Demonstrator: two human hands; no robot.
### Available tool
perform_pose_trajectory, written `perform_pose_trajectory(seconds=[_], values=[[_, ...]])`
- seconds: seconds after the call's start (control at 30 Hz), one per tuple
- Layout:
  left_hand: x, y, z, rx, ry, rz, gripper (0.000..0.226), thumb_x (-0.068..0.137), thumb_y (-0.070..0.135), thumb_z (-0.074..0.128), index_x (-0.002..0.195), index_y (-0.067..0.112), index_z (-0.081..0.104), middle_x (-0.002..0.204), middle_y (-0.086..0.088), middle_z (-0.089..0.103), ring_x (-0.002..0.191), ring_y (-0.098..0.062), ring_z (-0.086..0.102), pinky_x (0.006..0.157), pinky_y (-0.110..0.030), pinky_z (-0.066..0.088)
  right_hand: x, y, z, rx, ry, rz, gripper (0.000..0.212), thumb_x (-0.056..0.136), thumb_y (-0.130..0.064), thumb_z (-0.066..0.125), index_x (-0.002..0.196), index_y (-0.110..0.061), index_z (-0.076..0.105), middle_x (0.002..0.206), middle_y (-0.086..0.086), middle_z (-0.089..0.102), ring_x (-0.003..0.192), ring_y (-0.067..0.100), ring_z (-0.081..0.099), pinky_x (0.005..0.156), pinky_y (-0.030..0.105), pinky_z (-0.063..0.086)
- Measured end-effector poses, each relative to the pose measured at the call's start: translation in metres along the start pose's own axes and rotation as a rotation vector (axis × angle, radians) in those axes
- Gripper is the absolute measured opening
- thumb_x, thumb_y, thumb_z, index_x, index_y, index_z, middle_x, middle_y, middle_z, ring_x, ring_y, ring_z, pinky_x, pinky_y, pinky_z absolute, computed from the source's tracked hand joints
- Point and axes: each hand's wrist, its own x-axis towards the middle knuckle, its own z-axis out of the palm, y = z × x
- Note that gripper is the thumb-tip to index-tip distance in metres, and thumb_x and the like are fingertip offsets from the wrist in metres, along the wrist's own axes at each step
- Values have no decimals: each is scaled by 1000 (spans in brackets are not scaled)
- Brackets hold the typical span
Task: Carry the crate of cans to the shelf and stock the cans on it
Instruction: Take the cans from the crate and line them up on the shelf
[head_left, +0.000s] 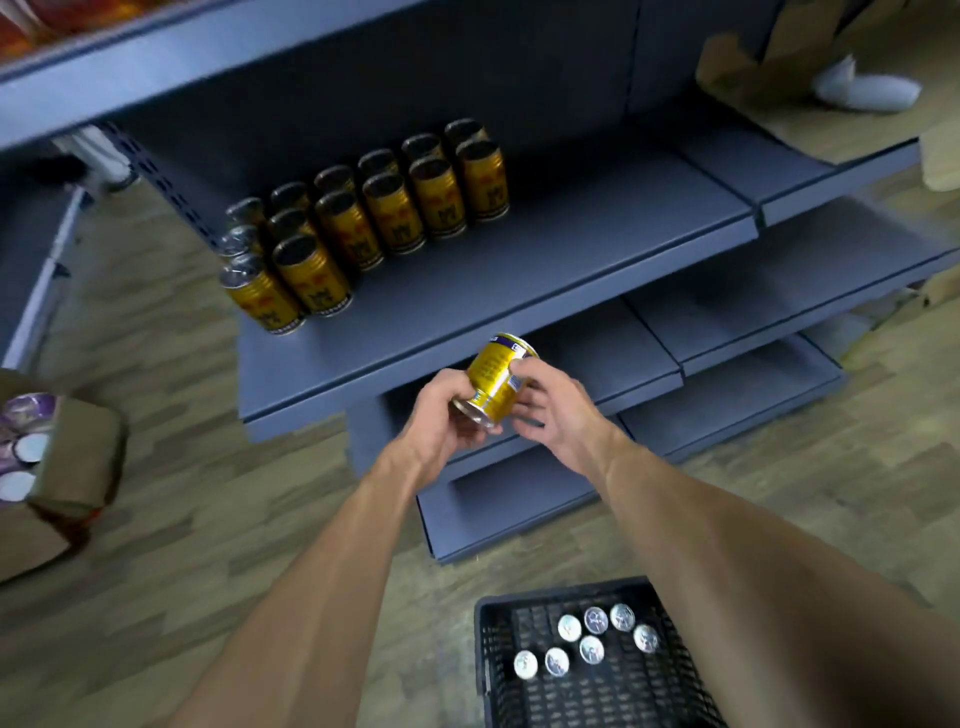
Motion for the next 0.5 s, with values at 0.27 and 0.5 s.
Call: perform_pose_trajectory(seconds=[0.27, 0.5], values=[[-3, 56, 1, -165, 122, 38, 26, 78, 26, 48, 91, 8, 61, 76, -15, 61, 63, -25, 54, 53, -27, 41, 8, -64, 48, 43, -16, -118, 38, 80, -37, 73, 113, -22, 62, 115, 10, 69, 100, 26, 67, 83, 35, 58], [-9, 98, -6, -264, 245, 151, 47, 74, 17, 54, 121, 25, 60, 114, -10, 61, 92, -22, 59, 70, -31, 47, -14, -95, 85, 206, 69, -124, 50, 83, -43, 71, 123, -16, 57, 121, 13, 65, 108, 26, 64, 80, 37, 51]])
